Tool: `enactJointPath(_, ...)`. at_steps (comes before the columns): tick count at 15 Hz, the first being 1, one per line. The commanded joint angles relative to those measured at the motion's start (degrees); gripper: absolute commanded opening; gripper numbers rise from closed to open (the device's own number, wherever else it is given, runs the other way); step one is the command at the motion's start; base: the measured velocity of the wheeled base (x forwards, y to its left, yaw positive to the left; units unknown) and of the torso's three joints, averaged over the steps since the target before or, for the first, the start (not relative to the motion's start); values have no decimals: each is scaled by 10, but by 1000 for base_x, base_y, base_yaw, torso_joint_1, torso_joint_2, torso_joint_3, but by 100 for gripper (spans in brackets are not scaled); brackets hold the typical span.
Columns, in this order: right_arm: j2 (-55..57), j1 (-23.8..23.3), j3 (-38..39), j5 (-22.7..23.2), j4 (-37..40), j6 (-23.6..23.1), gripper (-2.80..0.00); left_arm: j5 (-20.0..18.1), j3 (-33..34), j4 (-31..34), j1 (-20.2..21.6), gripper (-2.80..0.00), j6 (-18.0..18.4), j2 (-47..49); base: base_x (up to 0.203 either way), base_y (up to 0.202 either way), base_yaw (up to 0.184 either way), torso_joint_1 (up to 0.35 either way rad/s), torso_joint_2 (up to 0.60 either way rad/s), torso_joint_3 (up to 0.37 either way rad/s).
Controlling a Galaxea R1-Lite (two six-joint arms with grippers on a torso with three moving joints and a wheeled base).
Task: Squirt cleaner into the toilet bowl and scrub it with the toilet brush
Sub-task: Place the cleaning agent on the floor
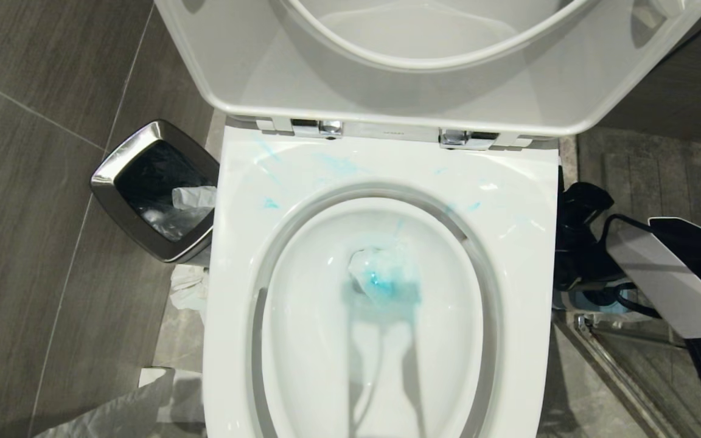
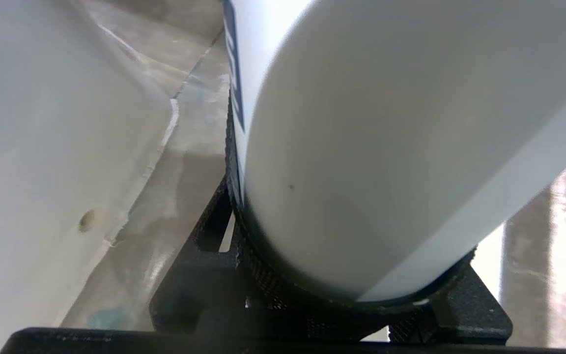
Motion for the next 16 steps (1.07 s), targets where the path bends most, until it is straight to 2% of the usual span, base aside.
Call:
enactJointPath(1, 13, 6, -13, 1, -3, -1, -280, 0, 4, 0, 0, -280, 0, 0, 0, 0, 0, 0, 0, 0)
enactJointPath(7, 56, 13, -82, 0, -3, -3, -280, 0, 4, 0, 0, -280, 0, 0, 0, 0, 0, 0, 0, 0)
enactJointPath(15, 64, 18, -73, -1, -16, -9, -280, 0, 4, 0, 0, -280, 0, 0, 0, 0, 0, 0, 0, 0)
enactJointPath(16, 64, 19, -72, -1, -16, -19, 0, 0, 4, 0, 0, -280, 0, 0, 0, 0, 0, 0, 0, 0)
